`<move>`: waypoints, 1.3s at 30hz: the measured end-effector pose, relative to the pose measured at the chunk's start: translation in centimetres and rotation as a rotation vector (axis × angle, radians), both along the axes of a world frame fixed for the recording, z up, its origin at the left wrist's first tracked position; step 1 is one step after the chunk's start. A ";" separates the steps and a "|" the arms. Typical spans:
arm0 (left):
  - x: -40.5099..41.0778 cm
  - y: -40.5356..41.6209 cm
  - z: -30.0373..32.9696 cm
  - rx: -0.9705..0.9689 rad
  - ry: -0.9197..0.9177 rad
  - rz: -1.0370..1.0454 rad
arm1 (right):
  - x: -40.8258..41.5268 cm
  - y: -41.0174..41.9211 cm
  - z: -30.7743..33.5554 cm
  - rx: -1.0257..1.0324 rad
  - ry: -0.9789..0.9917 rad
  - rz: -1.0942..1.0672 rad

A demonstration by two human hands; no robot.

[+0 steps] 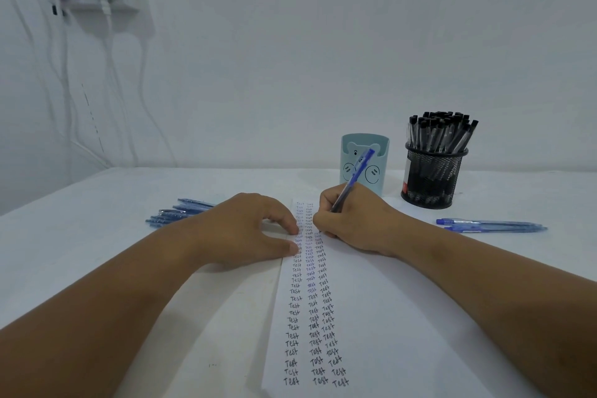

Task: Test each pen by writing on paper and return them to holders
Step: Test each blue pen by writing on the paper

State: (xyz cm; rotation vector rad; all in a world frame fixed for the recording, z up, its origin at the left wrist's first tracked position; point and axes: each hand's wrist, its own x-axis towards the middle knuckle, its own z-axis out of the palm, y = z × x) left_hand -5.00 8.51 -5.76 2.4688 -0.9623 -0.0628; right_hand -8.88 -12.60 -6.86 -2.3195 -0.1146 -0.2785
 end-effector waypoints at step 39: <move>0.2 0.2 -0.5 -0.059 0.015 0.005 | -0.5 -1.4 1.0 0.182 -0.330 -0.115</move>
